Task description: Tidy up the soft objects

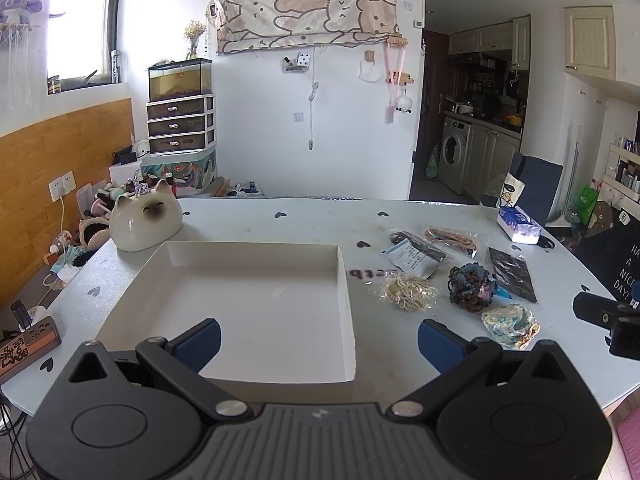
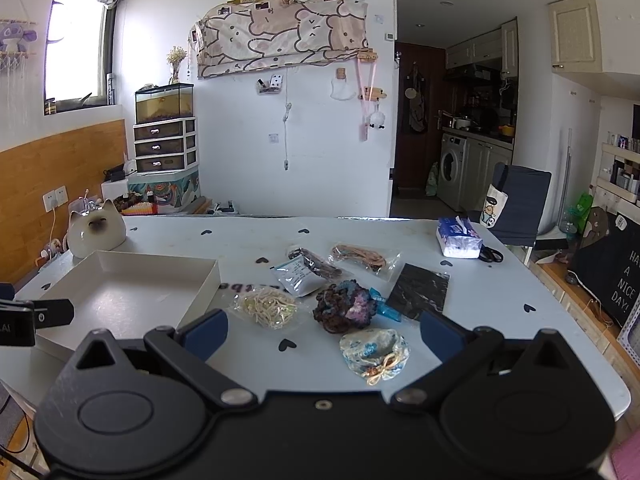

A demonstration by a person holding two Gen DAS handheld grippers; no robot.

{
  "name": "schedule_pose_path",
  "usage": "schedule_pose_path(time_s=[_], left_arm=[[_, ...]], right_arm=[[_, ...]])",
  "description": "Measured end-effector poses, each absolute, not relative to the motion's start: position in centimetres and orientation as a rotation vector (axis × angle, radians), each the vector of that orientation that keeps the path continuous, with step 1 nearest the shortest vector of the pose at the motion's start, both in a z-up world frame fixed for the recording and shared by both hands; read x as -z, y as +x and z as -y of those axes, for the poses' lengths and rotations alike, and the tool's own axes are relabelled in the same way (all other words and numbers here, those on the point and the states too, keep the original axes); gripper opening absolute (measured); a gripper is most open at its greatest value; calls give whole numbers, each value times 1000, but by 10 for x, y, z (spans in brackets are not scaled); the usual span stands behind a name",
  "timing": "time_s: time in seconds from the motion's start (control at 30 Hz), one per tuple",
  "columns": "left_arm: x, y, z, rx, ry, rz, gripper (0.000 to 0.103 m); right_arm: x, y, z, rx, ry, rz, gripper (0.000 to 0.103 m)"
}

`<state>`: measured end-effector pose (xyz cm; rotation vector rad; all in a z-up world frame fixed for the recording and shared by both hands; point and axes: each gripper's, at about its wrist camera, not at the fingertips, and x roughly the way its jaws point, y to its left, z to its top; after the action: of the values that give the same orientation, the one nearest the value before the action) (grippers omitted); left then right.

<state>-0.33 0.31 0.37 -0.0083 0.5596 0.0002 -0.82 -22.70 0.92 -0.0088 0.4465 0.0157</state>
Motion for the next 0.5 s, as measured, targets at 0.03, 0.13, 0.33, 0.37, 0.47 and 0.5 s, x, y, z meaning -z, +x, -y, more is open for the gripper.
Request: schedule_pose_path(time_s=[0.03, 0.13, 0.33, 0.37, 0.47, 0.5], left_arm=[[-4, -3, -3, -1, -8, -559, 103], [-3, -3, -2, -3, -8, -557, 103], [-3, -4, -2, -3, -8, -556, 103], [-3, -4, -2, -4, -8, -556, 103], [-3, -4, -2, -3, -8, -556, 103], [-3, -4, -2, -2, -8, -555, 103]], right_arm=[[-9, -7, 227, -15, -9, -446, 103], [-11, -13, 227, -14, -7, -445, 103], [-13, -14, 229, -15, -6, -444, 103], [-12, -14, 230, -15, -6, -444, 103], [-12, -14, 230, -15, -5, -444, 103], [-12, -14, 230, -15, -5, -444, 103]])
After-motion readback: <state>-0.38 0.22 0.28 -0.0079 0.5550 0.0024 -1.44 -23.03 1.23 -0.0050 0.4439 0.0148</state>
